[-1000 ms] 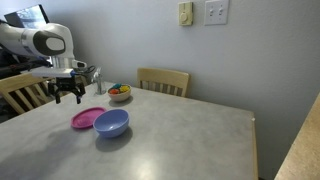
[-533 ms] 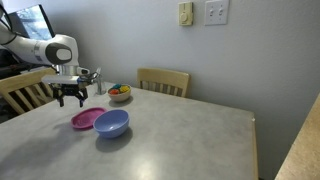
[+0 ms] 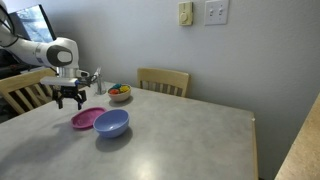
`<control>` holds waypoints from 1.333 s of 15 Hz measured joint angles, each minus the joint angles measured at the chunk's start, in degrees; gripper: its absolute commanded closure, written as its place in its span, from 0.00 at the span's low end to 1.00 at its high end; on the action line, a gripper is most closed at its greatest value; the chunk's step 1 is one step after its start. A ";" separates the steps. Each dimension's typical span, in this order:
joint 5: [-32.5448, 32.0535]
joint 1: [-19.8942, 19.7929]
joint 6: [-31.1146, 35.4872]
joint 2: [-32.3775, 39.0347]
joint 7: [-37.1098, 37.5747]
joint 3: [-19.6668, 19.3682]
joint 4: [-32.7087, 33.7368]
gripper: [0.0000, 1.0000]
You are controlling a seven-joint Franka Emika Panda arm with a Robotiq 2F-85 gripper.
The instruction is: Put the plate on the blue bowl
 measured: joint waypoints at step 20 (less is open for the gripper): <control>-0.80 0.07 -1.96 6.01 -2.40 -0.51 2.85 0.79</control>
